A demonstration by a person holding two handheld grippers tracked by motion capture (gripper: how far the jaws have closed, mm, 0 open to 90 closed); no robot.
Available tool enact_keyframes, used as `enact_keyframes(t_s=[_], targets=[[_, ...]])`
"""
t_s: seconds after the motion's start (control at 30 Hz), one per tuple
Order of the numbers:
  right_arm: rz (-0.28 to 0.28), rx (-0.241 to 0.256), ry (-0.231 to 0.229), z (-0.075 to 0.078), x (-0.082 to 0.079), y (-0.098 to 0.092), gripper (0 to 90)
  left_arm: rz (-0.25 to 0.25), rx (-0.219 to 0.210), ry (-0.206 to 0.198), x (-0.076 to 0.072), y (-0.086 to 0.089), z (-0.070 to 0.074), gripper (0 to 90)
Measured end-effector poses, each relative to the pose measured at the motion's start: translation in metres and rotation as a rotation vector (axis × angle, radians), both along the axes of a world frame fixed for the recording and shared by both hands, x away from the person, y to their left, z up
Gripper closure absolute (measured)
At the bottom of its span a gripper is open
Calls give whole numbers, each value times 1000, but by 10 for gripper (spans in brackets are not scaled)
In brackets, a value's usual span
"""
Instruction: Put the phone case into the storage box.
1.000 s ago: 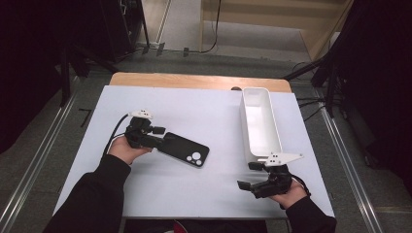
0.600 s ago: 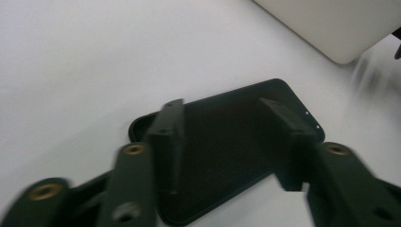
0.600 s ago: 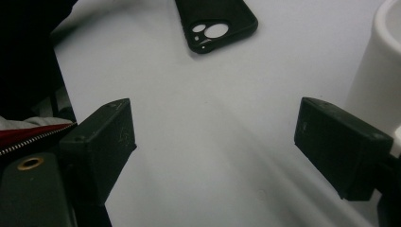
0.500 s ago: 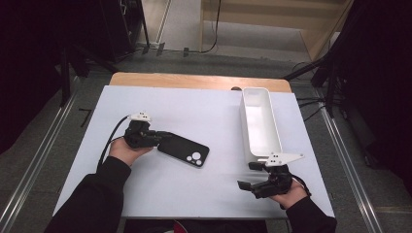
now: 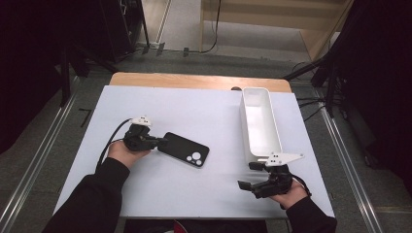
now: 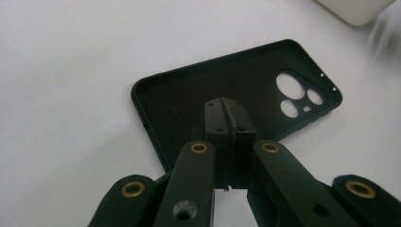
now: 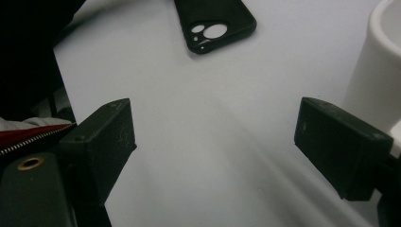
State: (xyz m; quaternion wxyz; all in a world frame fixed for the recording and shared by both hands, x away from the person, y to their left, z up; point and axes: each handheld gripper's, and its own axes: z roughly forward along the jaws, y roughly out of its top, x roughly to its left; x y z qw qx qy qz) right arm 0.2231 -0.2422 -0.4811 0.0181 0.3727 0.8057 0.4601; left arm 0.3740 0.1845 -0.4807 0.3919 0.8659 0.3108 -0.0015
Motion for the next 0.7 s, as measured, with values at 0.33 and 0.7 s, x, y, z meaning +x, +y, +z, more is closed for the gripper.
enact_keyframes(t_s=[0.33,0.7], targets=[[5,-3,-7,0,0,0,116,24,33,19,2,2,-10,889],[9,2,-5,0,0,0,116,21,57,37,-1,5,-15,889]])
